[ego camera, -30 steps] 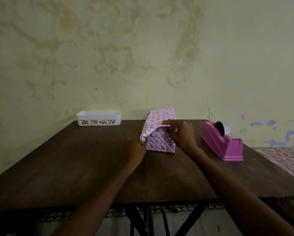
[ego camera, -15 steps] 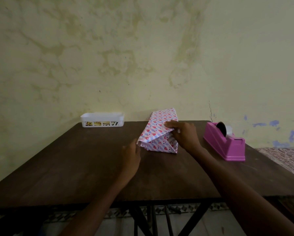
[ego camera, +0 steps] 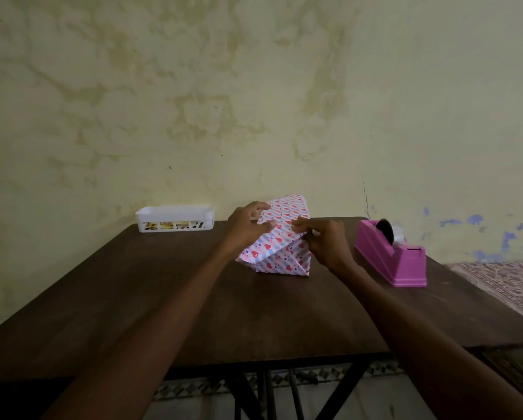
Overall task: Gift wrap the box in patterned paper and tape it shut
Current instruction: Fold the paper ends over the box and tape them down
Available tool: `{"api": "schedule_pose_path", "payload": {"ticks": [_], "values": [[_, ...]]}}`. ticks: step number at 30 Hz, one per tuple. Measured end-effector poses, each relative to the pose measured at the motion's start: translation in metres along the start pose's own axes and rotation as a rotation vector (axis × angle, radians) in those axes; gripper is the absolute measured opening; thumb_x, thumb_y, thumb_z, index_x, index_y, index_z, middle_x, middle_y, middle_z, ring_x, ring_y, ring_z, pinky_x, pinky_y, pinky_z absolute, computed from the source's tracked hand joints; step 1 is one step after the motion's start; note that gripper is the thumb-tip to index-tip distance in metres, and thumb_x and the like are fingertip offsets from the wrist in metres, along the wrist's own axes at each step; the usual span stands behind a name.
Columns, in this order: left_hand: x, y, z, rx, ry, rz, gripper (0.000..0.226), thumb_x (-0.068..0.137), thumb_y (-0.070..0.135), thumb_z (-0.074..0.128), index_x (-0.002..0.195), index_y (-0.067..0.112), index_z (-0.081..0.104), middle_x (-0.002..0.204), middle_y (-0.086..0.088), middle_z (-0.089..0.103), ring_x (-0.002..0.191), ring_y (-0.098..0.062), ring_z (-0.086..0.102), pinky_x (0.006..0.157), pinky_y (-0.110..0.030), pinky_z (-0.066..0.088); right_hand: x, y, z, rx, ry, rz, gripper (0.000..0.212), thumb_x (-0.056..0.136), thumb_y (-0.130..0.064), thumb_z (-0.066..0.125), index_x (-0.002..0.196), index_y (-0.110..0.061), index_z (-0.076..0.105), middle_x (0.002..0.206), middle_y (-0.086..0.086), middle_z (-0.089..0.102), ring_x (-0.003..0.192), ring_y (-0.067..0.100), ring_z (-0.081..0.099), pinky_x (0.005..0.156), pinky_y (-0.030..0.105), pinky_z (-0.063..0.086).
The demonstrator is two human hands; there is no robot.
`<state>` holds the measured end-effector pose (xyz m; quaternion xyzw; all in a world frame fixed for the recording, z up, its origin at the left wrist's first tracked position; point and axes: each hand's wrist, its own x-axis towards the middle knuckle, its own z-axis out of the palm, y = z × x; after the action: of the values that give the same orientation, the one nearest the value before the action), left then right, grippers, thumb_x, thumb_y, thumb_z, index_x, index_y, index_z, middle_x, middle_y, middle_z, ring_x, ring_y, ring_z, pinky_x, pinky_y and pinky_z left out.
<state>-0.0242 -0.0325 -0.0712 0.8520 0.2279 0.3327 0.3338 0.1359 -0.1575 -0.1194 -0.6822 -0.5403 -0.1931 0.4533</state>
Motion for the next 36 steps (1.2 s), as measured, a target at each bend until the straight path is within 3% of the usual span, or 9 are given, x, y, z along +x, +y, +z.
{"api": "schedule_pose_path", "payload": {"ticks": [3, 8, 13, 15, 19, 24, 27, 32, 36], "values": [[0.016, -0.010, 0.011, 0.118, -0.024, 0.075, 0.030, 0.085, 0.031, 0.071, 0.114, 0.022, 0.068, 0.136, -0.003, 0.053, 0.122, -0.021, 0.052, 0.088, -0.022, 0.039, -0.001, 0.004, 0.001, 0.026, 0.039, 0.021, 0.020, 0.082, 0.006, 0.071, 0.094, -0.009, 0.077, 0.112, 0.006, 0.073, 0.108, 0.018, 0.068, 0.093, 0.036, 0.056], [0.017, -0.018, 0.014, 0.068, -0.008, 0.091, 0.024, 0.081, 0.026, 0.075, 0.104, 0.018, 0.073, 0.133, -0.003, 0.057, 0.121, -0.022, 0.053, 0.091, -0.023, 0.040, -0.002, 0.006, 0.001, 0.014, 0.041, -0.026, 0.019, 0.083, 0.004, 0.071, 0.098, -0.006, 0.075, 0.113, 0.006, 0.072, 0.106, 0.013, 0.066, 0.089, 0.022, 0.054], [0.012, -0.011, 0.011, 0.086, 0.013, 0.106, 0.028, 0.078, 0.021, 0.078, 0.104, 0.014, 0.074, 0.131, -0.006, 0.058, 0.120, -0.023, 0.053, 0.092, -0.025, 0.040, -0.002, 0.011, -0.007, 0.014, -0.113, -0.004, 0.040, 0.082, -0.015, 0.078, 0.121, -0.014, 0.068, 0.116, -0.001, 0.071, 0.106, 0.007, 0.065, 0.094, 0.027, 0.054], [0.012, -0.010, 0.011, 0.083, 0.014, 0.102, 0.027, 0.077, 0.021, 0.079, 0.103, 0.015, 0.074, 0.132, -0.006, 0.057, 0.121, -0.024, 0.053, 0.091, -0.025, 0.040, 0.000, 0.009, -0.015, 0.007, -0.185, -0.019, 0.038, 0.085, -0.024, 0.075, 0.122, -0.015, 0.068, 0.121, -0.002, 0.069, 0.108, 0.006, 0.064, 0.096, 0.026, 0.051], [0.014, -0.012, 0.012, 0.102, -0.002, 0.091, 0.028, 0.078, 0.022, 0.078, 0.105, 0.017, 0.072, 0.137, -0.006, 0.053, 0.123, -0.025, 0.051, 0.091, -0.024, 0.039, 0.007, 0.007, -0.023, -0.078, -0.260, -0.072, 0.026, 0.091, -0.014, 0.067, 0.117, -0.013, 0.070, 0.129, 0.001, 0.065, 0.113, 0.012, 0.063, 0.096, 0.026, 0.050], [0.013, -0.013, 0.013, 0.168, -0.039, 0.094, 0.036, 0.076, 0.025, 0.080, 0.110, 0.023, 0.068, 0.138, -0.006, 0.050, 0.122, -0.026, 0.052, 0.095, -0.028, 0.041, 0.013, -0.003, -0.017, -0.038, -0.102, 0.037, 0.021, 0.094, -0.026, 0.065, 0.098, -0.010, 0.078, 0.097, 0.003, 0.076, 0.085, 0.017, 0.070, 0.074, 0.026, 0.052], [0.011, -0.015, 0.010, 0.180, -0.076, 0.096, 0.038, 0.081, 0.030, 0.075, 0.116, 0.023, 0.064, 0.139, -0.004, 0.049, 0.122, -0.024, 0.051, 0.096, -0.029, 0.041, 0.015, -0.009, -0.011, -0.026, -0.023, 0.092, 0.014, 0.090, -0.021, 0.069, 0.094, -0.011, 0.078, 0.091, 0.002, 0.076, 0.081, 0.013, 0.069, 0.078, 0.031, 0.056], [-0.004, -0.017, -0.004, -0.046, -0.136, -0.049, 0.043, 0.097, 0.043, 0.045, 0.133, 0.019, 0.048, 0.139, -0.001, 0.050, 0.121, -0.020, 0.051, 0.090, -0.026, 0.043, 0.014, -0.007, -0.007, -0.053, -0.009, 0.060, 0.014, 0.091, -0.022, 0.068, 0.101, -0.019, 0.077, 0.099, -0.004, 0.075, 0.088, 0.008, 0.068, 0.084, 0.038, 0.057], [-0.032, -0.030, -0.024, -0.342, -0.296, -0.121, 0.058, 0.087, 0.059, 0.042, 0.134, 0.026, 0.048, 0.131, 0.001, 0.058, 0.111, -0.014, 0.061, 0.092, -0.035, 0.052, 0.008, -0.005, -0.017, -0.160, -0.222, 0.009, 0.048, 0.076, -0.046, 0.080, 0.119, -0.028, 0.070, 0.124, -0.005, 0.068, 0.113, 0.011, 0.061, 0.098, 0.032, 0.047]]}}
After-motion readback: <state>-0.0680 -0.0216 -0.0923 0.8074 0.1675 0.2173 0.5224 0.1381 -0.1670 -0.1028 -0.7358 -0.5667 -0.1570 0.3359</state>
